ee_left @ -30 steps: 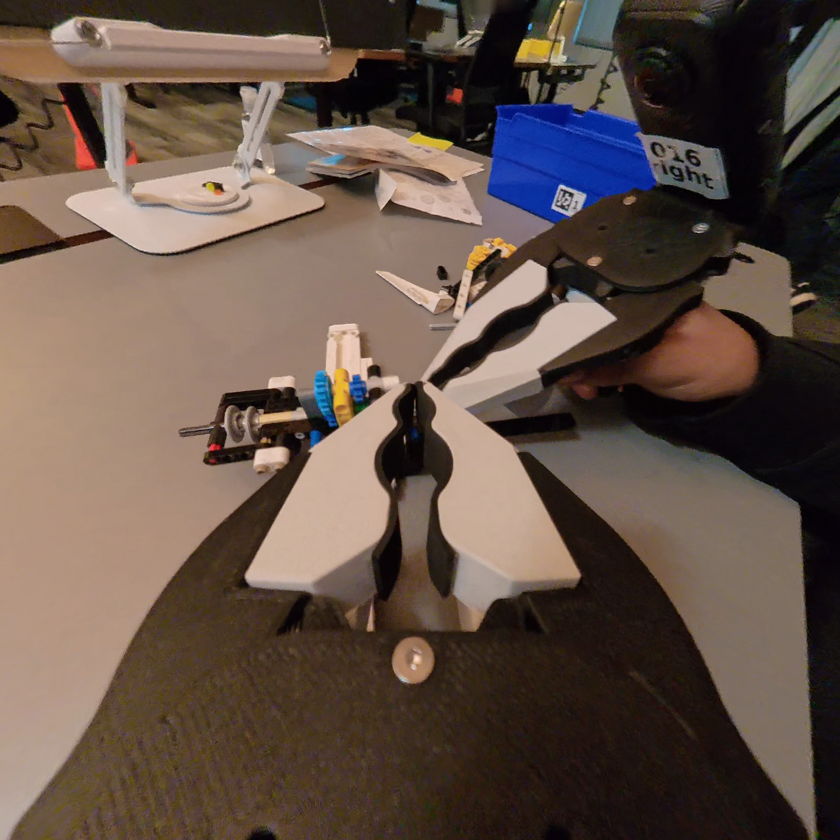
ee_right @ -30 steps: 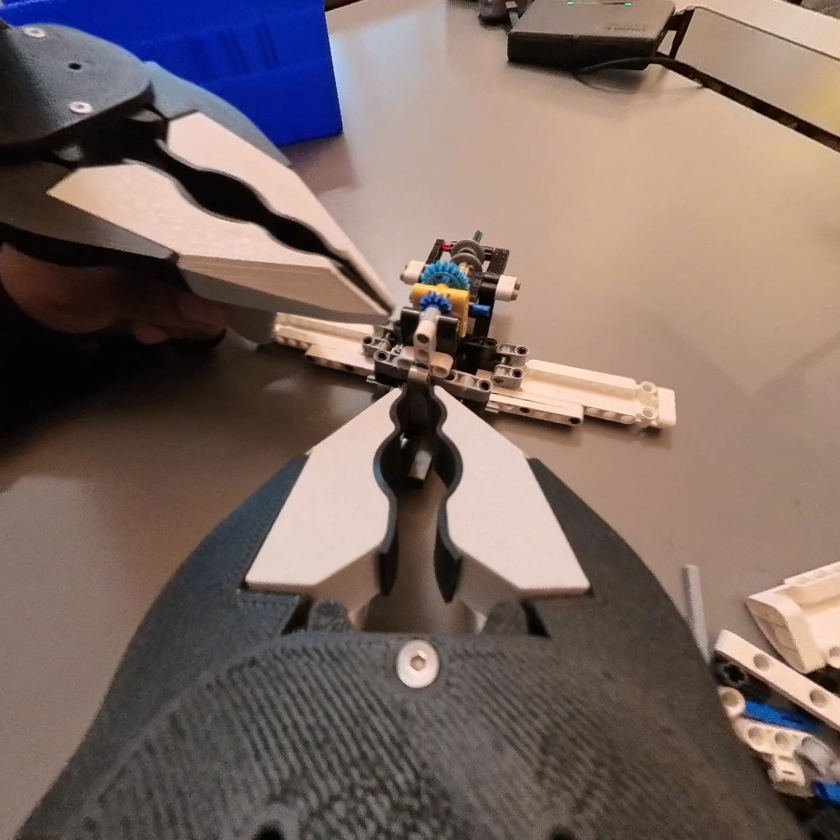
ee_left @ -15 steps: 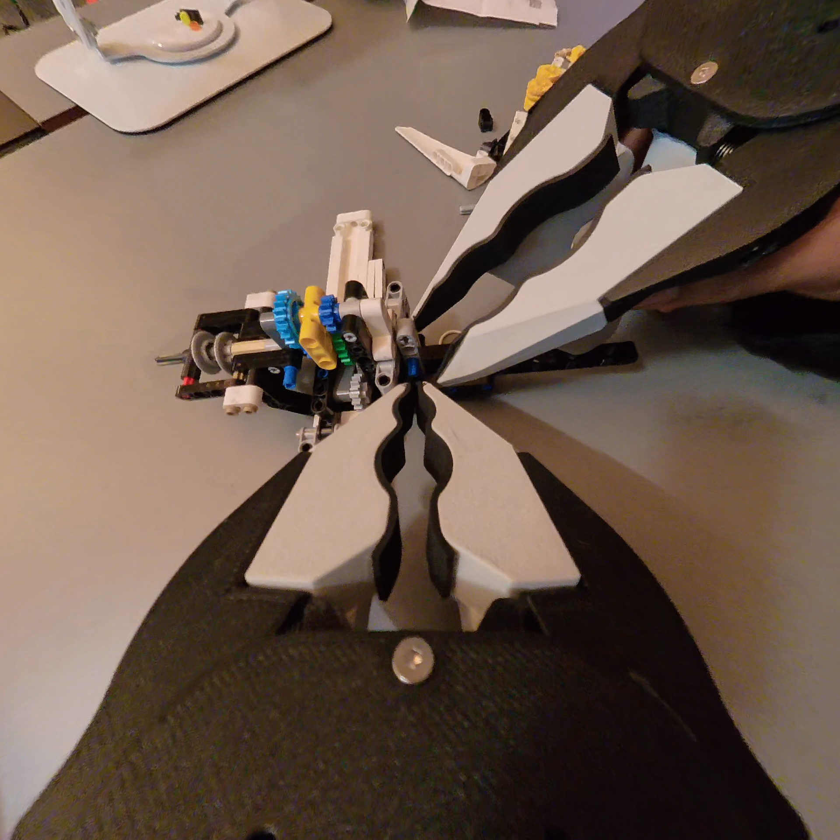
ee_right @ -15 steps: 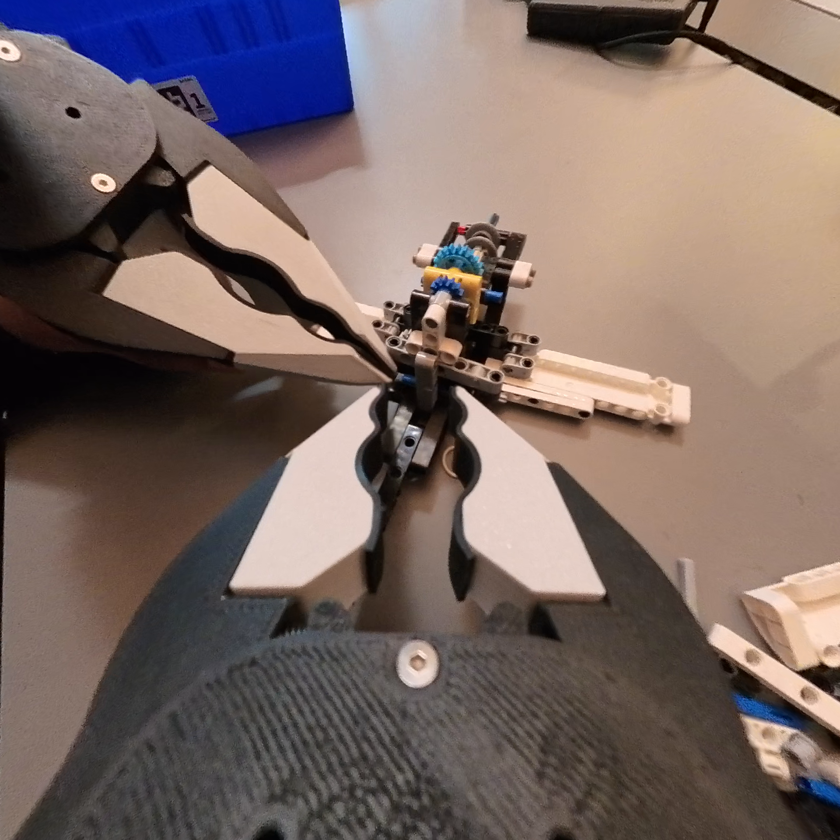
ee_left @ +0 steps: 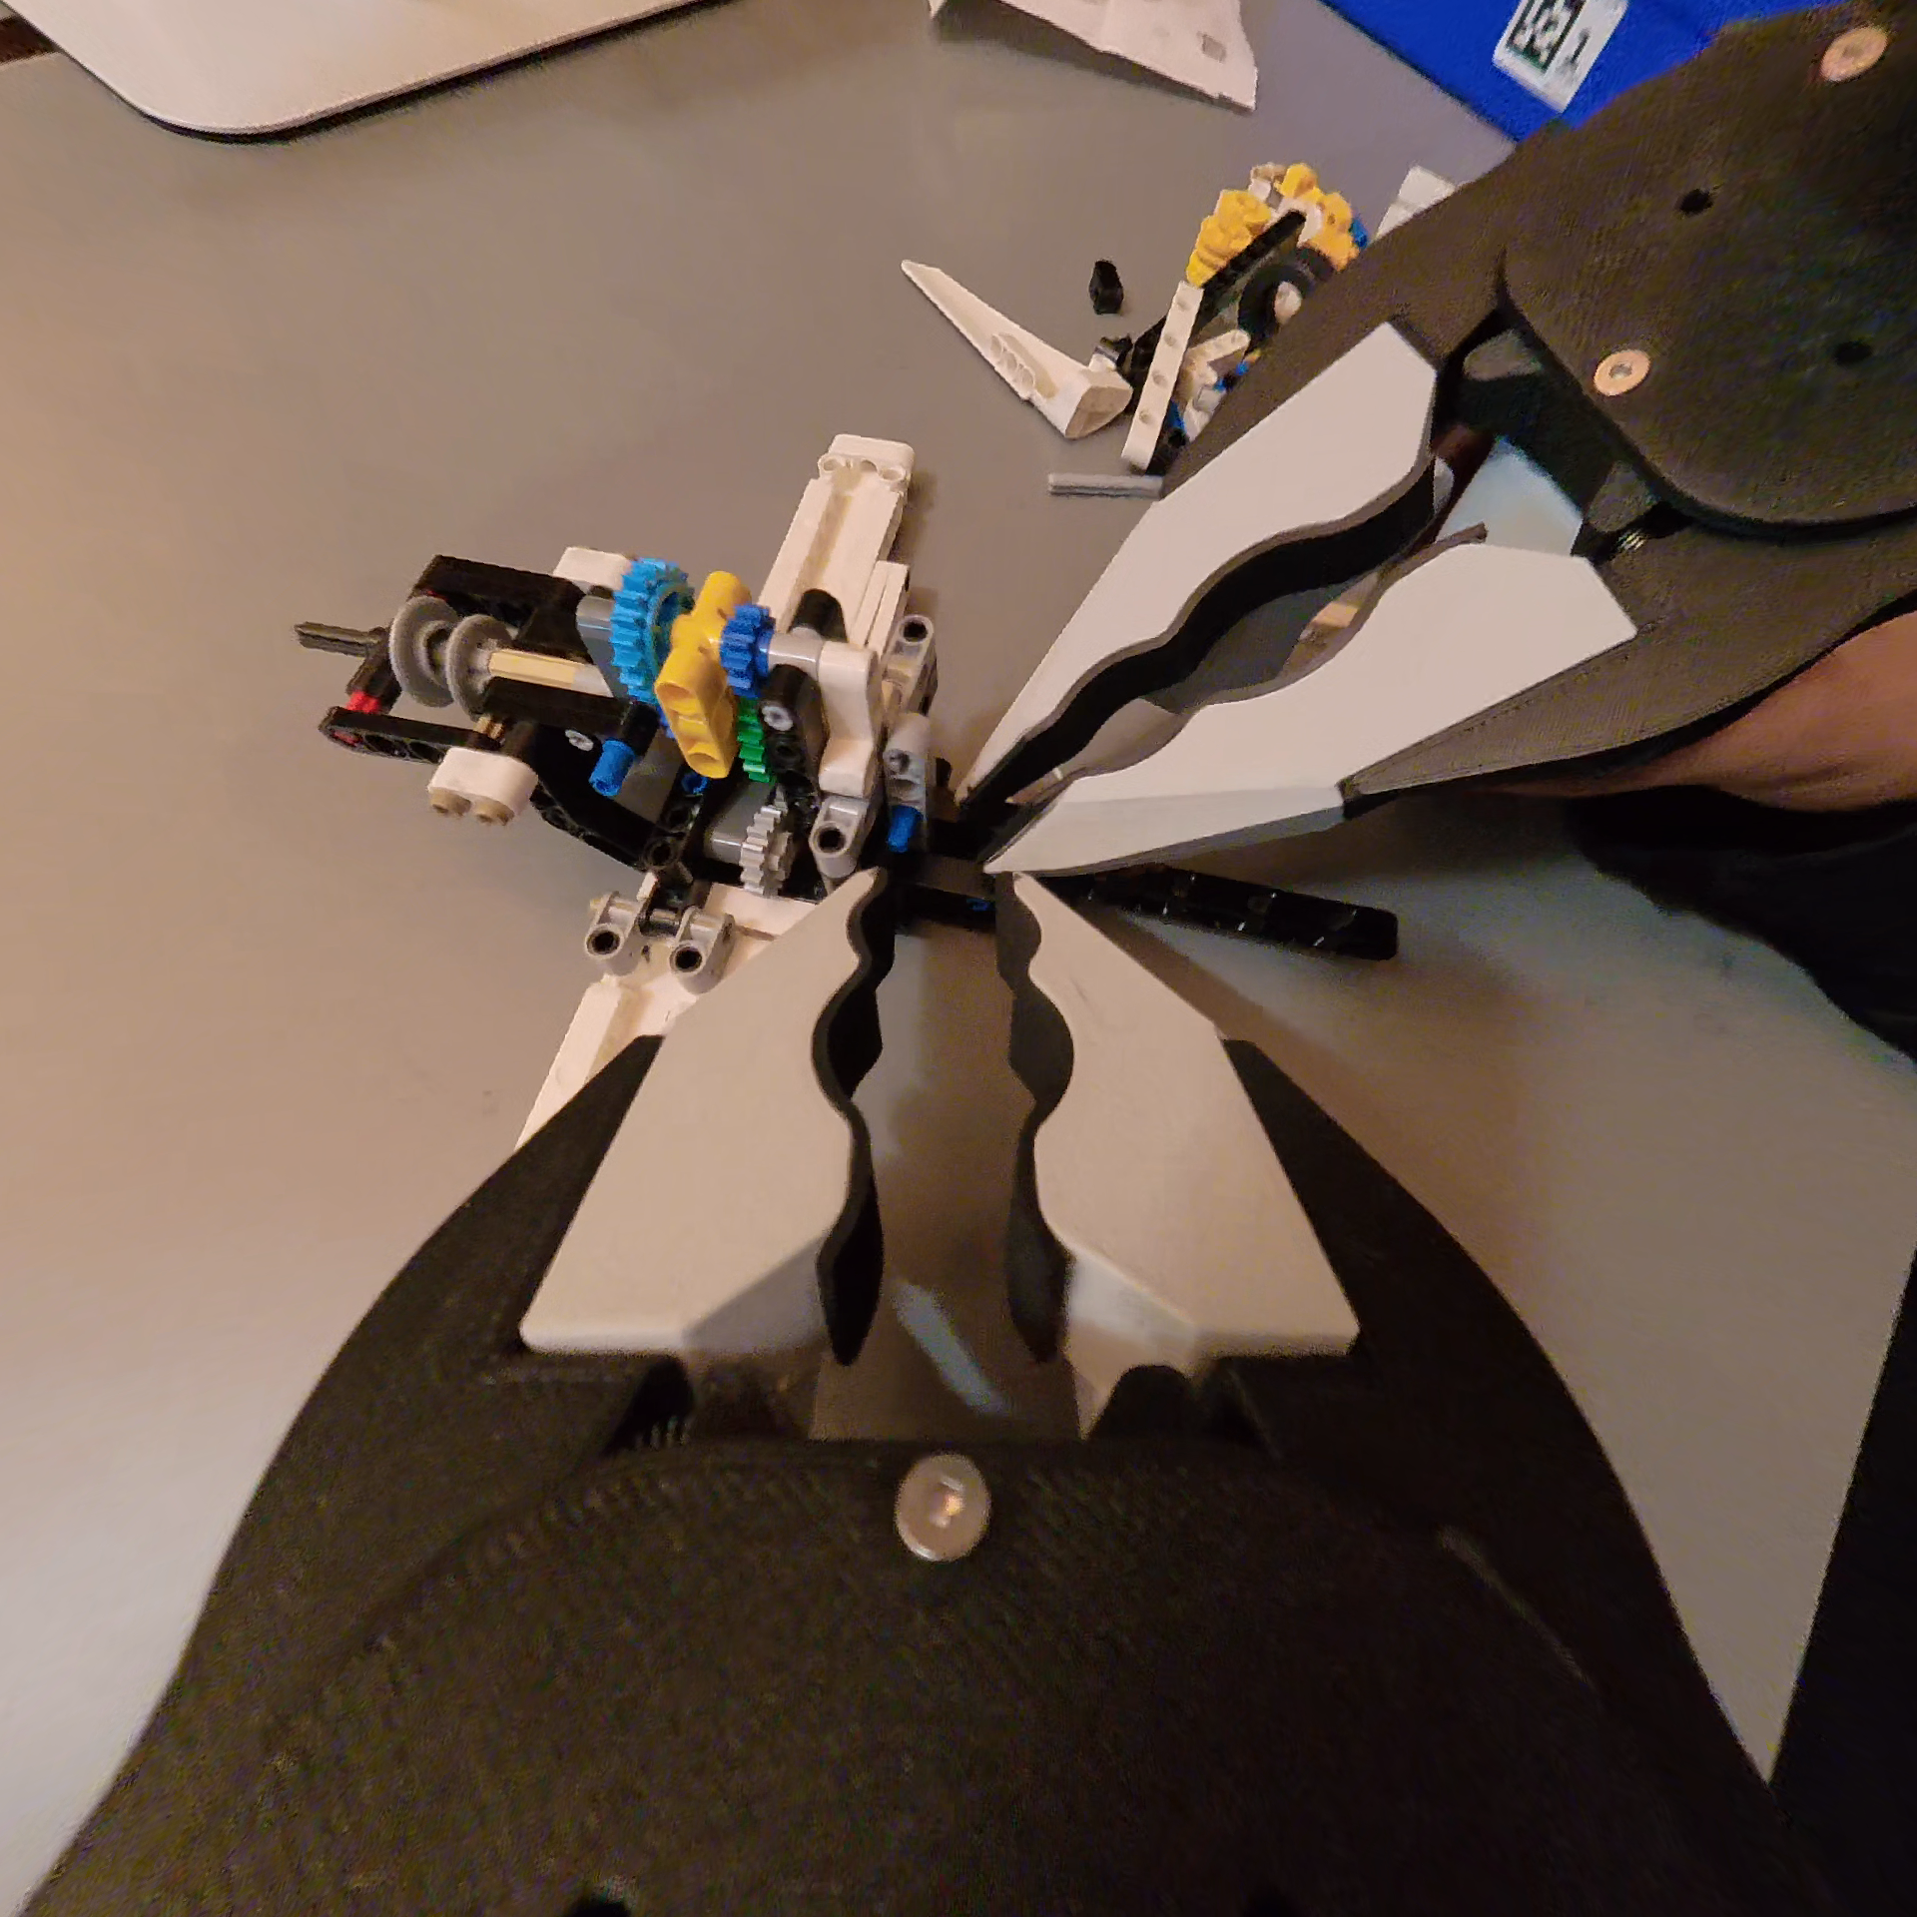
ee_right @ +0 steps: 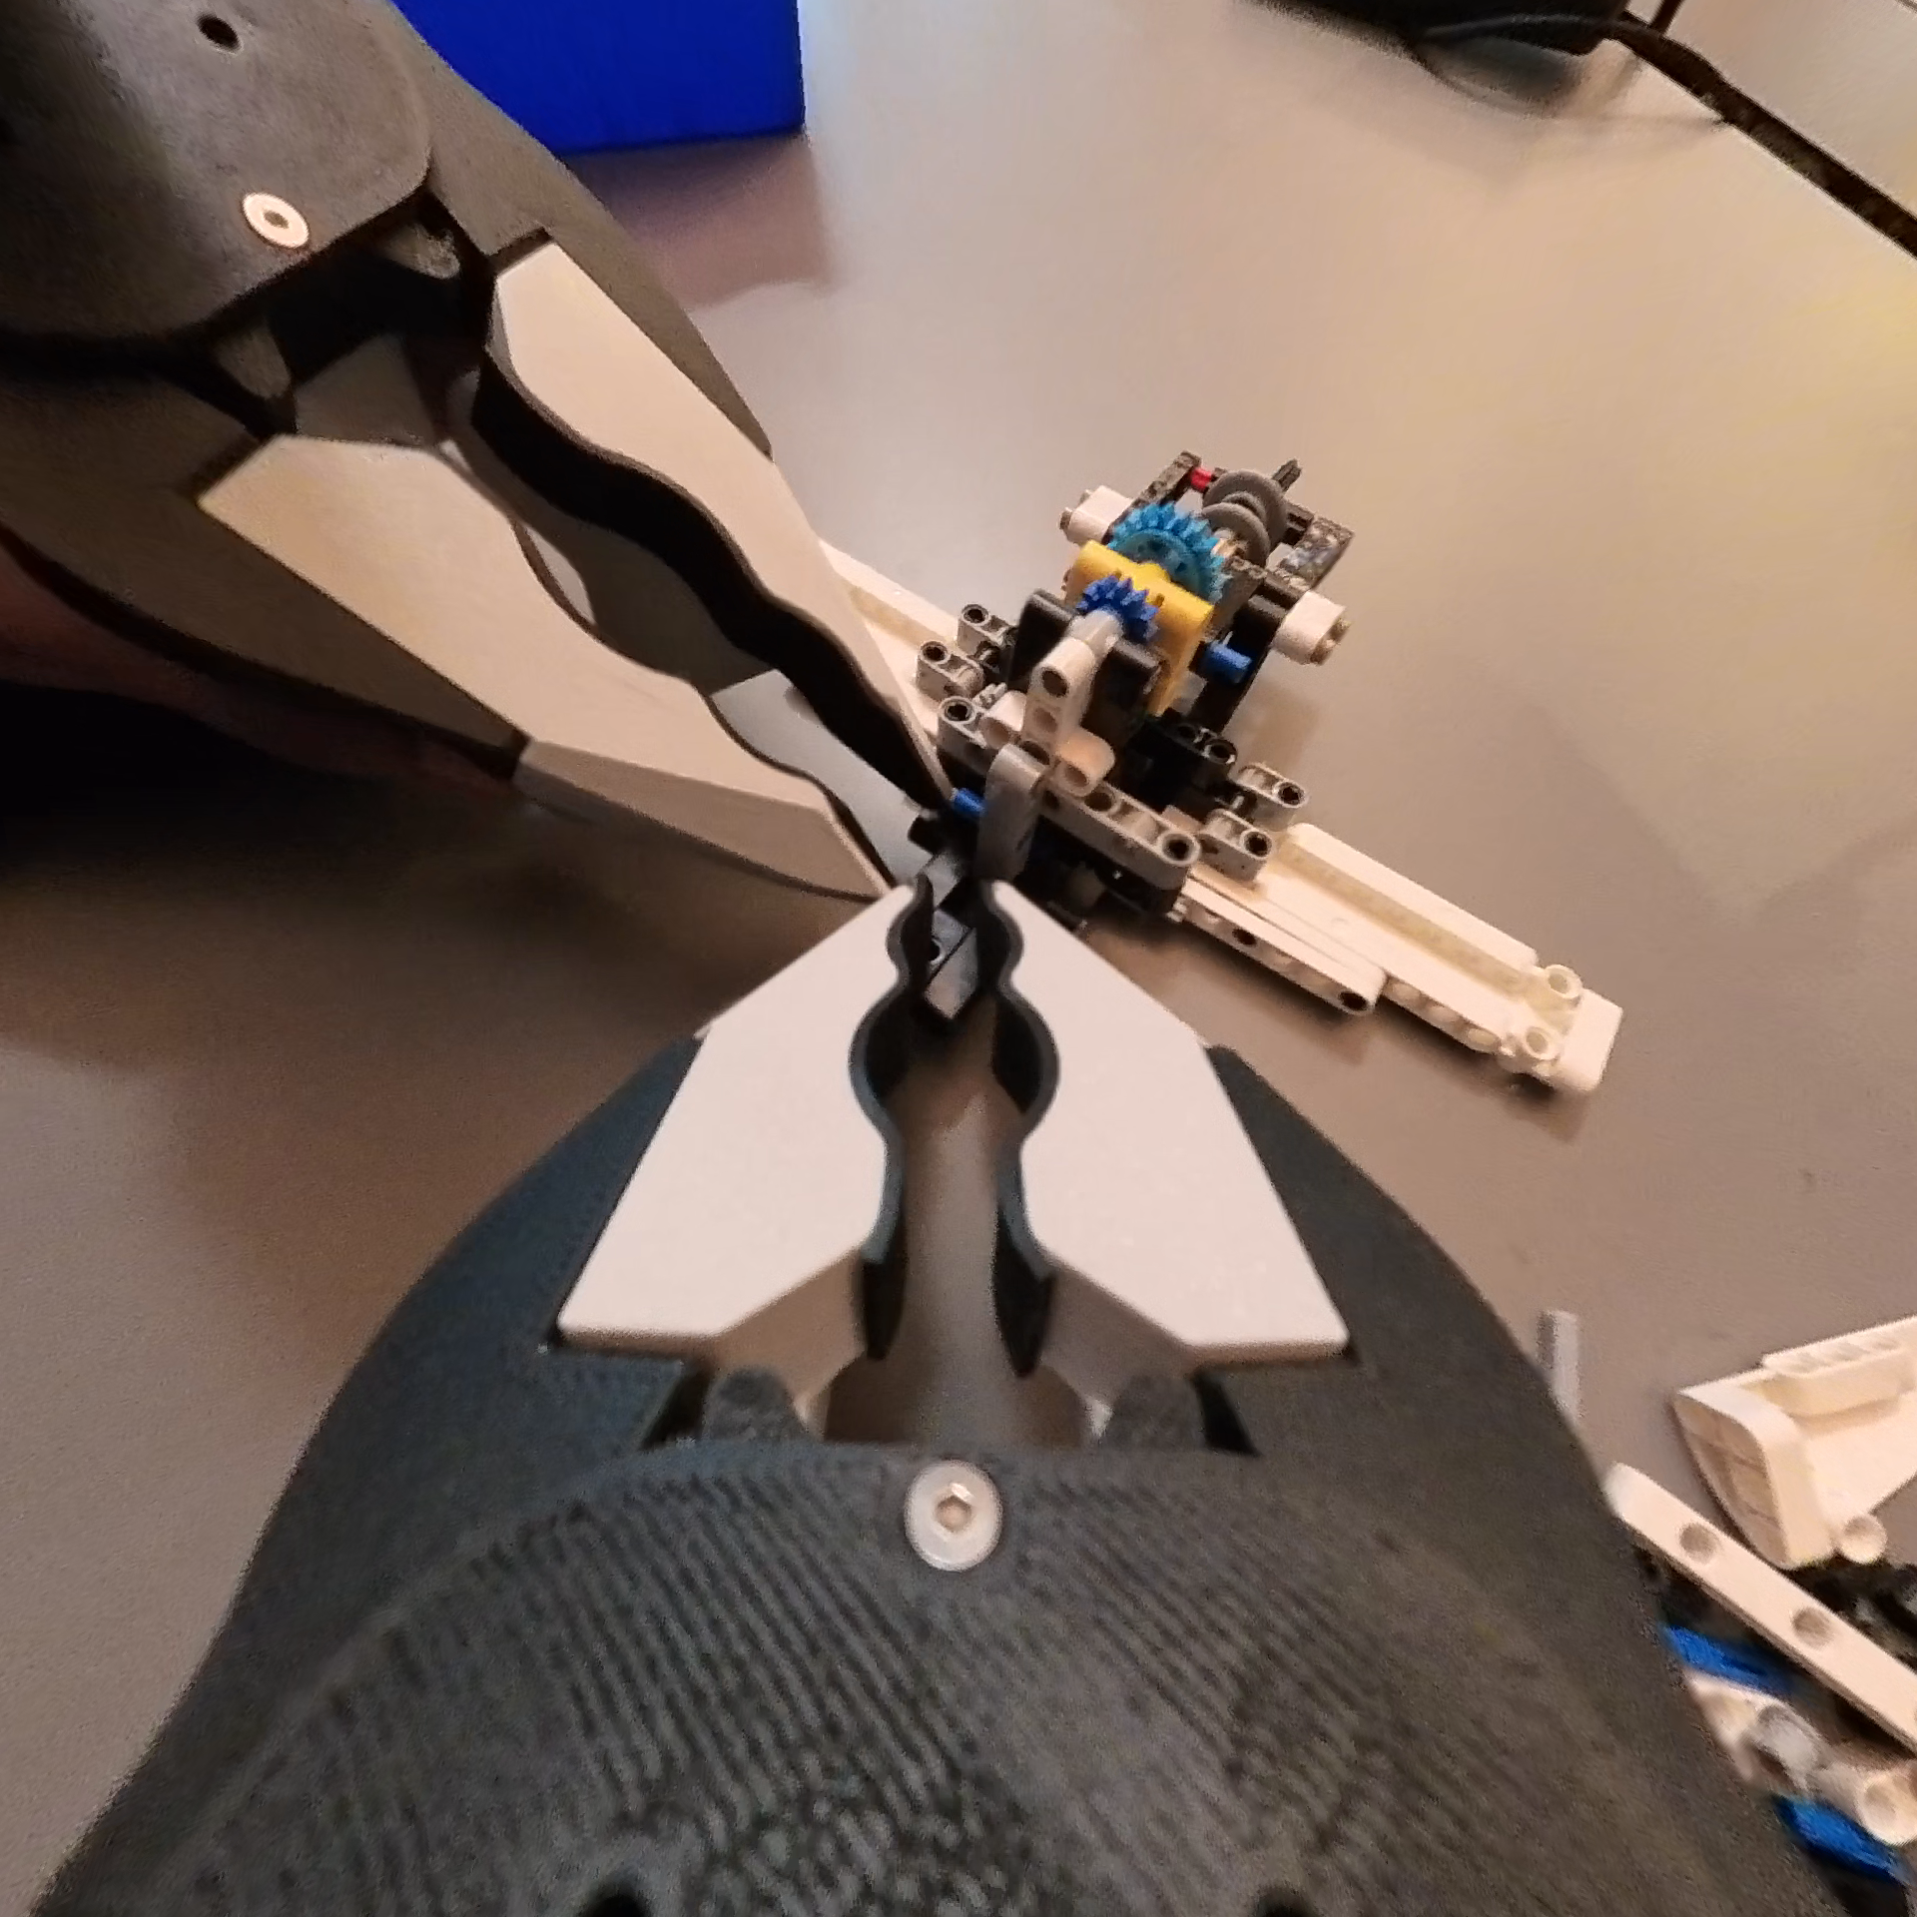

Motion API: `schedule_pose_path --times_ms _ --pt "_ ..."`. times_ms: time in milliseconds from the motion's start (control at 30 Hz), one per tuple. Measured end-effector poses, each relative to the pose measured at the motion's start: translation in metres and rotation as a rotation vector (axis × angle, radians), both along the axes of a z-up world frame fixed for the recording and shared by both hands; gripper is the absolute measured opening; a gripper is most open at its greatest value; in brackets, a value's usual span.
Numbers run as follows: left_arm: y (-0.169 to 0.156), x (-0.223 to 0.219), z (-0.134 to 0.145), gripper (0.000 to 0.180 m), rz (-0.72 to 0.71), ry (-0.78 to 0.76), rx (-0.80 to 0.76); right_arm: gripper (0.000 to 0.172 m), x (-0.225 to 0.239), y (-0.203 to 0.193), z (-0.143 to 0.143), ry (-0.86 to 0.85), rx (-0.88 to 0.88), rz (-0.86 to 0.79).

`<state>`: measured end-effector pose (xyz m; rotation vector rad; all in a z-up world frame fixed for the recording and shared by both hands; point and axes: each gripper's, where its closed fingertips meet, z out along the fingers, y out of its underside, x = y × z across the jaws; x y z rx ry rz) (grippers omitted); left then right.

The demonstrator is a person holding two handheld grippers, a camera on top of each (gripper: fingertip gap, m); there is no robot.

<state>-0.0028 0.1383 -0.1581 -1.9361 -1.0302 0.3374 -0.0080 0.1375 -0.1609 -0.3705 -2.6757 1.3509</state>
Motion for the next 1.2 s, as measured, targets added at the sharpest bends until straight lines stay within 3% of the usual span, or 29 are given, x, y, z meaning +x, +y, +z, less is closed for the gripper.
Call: schedule_pose_path --times_ms 267,433,567,767,900,1067,1200 --pt "-0.009 -0.004 0.013 0.011 0.030 -0.036 0.199 0.013 -0.025 0.016 0.020 0.049 -0.094 -0.121" --pt "-0.011 -0.005 0.012 0.015 0.047 -0.044 0.195 0.036 -0.035 0.019 0.015 0.057 -0.075 -0.162" --pt "-0.007 -0.003 0.010 0.017 0.024 -0.041 0.172 0.039 -0.036 0.013 0.004 0.082 -0.006 -0.138" --pt "-0.003 -0.001 0.004 0.028 0.002 -0.046 0.114 0.036 -0.041 0.010 0.002 0.105 0.020 -0.116" --pt "-0.003 -0.001 0.004 0.031 0.001 -0.051 0.112 0.022 -0.035 0.010 0.005 0.088 -0.003 -0.085" --pt "-0.009 -0.004 0.010 0.032 0.031 -0.055 0.186 0.012 -0.021 0.016 0.006 0.062 0.005 -0.025" --pt "-0.020 -0.008 0.024 0.028 0.056 -0.038 0.330 0.008 -0.004 0.012 0.007 0.051 0.004 0.039"
